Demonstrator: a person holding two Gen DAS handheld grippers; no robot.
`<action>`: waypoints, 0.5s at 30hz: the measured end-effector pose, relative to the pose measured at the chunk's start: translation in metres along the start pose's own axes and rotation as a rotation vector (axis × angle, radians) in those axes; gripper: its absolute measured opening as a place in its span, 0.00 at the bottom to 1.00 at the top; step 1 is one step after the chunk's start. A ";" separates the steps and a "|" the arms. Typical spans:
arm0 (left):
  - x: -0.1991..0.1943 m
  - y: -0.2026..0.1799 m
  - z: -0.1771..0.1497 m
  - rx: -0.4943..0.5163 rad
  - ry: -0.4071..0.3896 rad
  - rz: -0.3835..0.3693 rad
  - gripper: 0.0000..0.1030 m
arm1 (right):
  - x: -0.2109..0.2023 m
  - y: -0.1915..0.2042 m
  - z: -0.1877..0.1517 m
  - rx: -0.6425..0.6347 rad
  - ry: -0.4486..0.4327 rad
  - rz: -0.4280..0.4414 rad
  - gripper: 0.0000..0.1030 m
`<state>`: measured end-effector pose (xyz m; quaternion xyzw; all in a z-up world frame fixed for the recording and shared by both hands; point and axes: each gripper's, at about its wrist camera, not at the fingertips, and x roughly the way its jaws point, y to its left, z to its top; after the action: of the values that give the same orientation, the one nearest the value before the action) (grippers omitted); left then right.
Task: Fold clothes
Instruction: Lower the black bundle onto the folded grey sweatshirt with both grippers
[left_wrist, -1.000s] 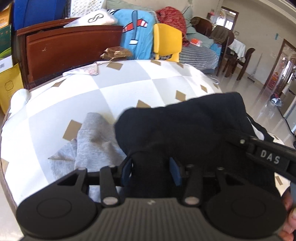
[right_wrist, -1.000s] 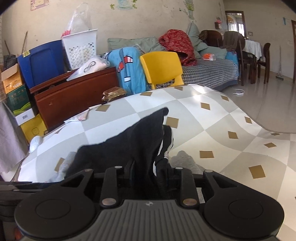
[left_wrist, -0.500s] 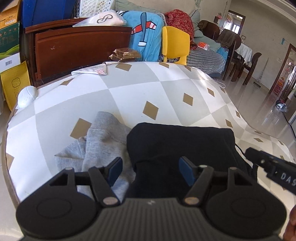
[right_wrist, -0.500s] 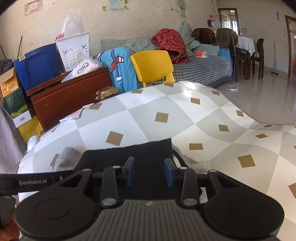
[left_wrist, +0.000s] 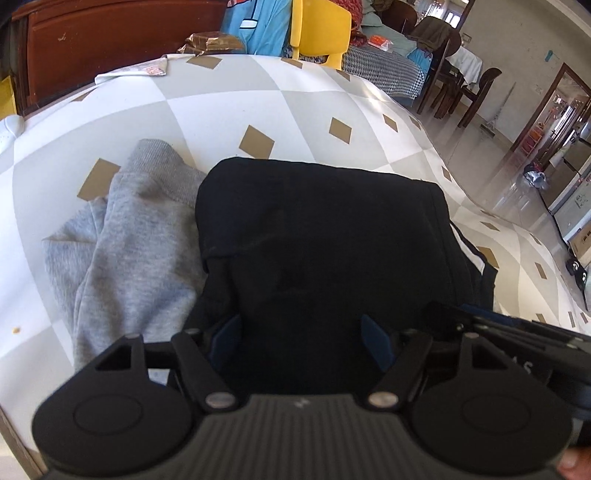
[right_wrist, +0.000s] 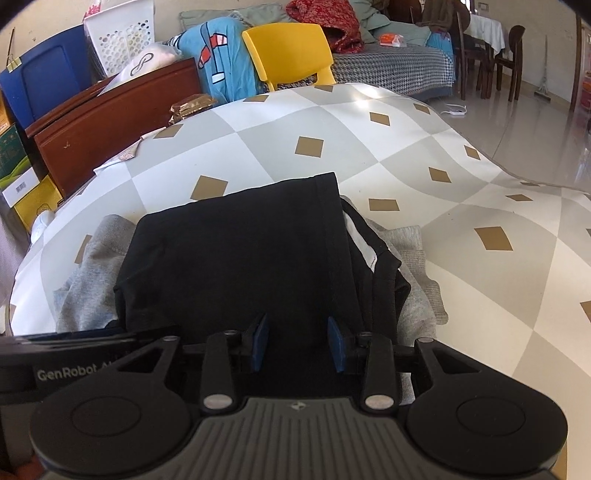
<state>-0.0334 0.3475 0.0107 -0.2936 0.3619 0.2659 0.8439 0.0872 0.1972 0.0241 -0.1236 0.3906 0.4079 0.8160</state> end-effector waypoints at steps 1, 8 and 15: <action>0.001 0.001 0.000 -0.010 0.004 -0.005 0.69 | -0.003 0.001 0.001 0.000 0.005 -0.004 0.33; -0.011 -0.008 -0.006 -0.009 0.011 0.016 0.85 | -0.036 0.004 -0.006 -0.009 0.013 -0.038 0.37; -0.036 -0.027 -0.023 0.052 0.008 0.097 1.00 | -0.073 -0.004 -0.020 0.026 0.045 -0.059 0.39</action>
<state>-0.0472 0.3045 0.0337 -0.2549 0.3857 0.2959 0.8359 0.0530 0.1420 0.0642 -0.1334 0.4102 0.3756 0.8203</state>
